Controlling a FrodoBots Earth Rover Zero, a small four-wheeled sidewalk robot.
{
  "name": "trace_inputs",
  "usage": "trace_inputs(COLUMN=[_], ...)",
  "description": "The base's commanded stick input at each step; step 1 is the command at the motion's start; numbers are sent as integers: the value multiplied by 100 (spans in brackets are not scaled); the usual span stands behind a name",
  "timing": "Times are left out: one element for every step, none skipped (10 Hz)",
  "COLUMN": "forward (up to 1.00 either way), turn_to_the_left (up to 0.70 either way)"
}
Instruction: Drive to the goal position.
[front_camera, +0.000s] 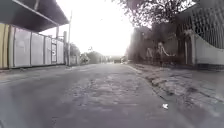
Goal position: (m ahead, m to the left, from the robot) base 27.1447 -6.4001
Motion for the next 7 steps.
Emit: trace_inputs(forward=[100, 100, 100, 100, 100, 100, 100], turn_to_the_left=[0, 0, 0, 0, 0, 0, 0])
